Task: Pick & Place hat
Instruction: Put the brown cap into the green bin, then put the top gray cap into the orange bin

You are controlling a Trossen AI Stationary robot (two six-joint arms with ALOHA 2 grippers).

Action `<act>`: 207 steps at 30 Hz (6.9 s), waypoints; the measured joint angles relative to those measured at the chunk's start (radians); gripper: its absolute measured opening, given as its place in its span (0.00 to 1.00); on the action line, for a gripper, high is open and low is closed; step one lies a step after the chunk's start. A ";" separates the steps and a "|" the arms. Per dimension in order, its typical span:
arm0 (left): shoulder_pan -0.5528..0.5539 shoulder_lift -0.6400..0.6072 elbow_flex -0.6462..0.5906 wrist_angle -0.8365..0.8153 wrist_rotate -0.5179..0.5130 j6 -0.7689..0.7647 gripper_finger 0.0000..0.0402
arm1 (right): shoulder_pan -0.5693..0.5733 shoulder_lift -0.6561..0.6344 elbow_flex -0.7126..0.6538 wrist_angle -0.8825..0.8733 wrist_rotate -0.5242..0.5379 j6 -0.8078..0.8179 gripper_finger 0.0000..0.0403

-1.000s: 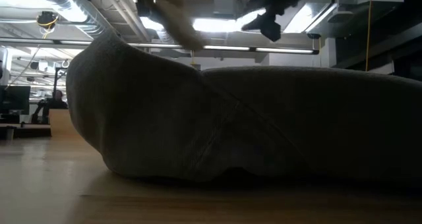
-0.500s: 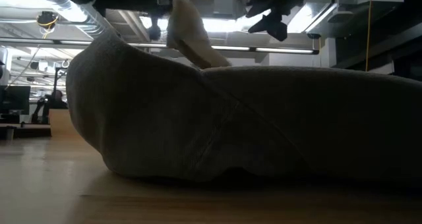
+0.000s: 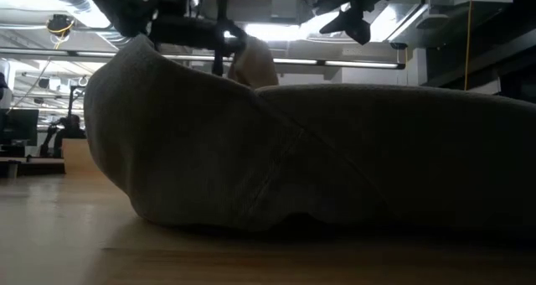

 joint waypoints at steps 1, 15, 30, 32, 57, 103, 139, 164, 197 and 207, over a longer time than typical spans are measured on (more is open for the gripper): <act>0.000 0.013 0.000 0.001 -0.002 0.009 0.02 | 0.000 0.000 0.000 0.000 0.005 0.000 0.47; 0.000 0.188 0.000 0.042 -0.084 0.113 0.03 | 0.005 0.000 0.000 0.016 0.043 0.027 0.47; -0.003 0.201 0.000 0.189 -0.100 0.205 0.04 | 0.005 0.000 0.000 0.068 0.047 0.029 0.47; -0.004 0.201 0.000 0.173 -0.100 0.225 0.02 | 0.005 0.000 0.000 0.068 0.056 0.029 0.47; 0.003 0.195 0.000 0.004 -0.034 0.280 0.02 | 0.006 0.000 0.000 0.068 0.095 0.025 0.47; 0.259 -0.027 0.000 -0.408 0.140 0.240 0.64 | 0.006 0.000 -0.001 0.068 0.095 0.024 0.47; 0.119 0.270 0.002 -0.493 0.082 0.266 0.01 | 0.006 0.001 -0.001 0.051 0.129 0.074 0.47; 0.128 -0.226 0.001 -0.434 0.090 0.258 0.02 | 0.027 0.001 -0.001 -0.191 0.113 0.060 0.47; -0.349 -0.467 0.000 -0.342 0.041 0.551 0.24 | 0.488 0.000 -0.100 -0.750 0.535 0.401 0.47; -0.295 -0.415 0.000 -0.315 -0.052 0.619 0.42 | 0.488 0.000 -0.393 -0.369 0.375 0.768 0.47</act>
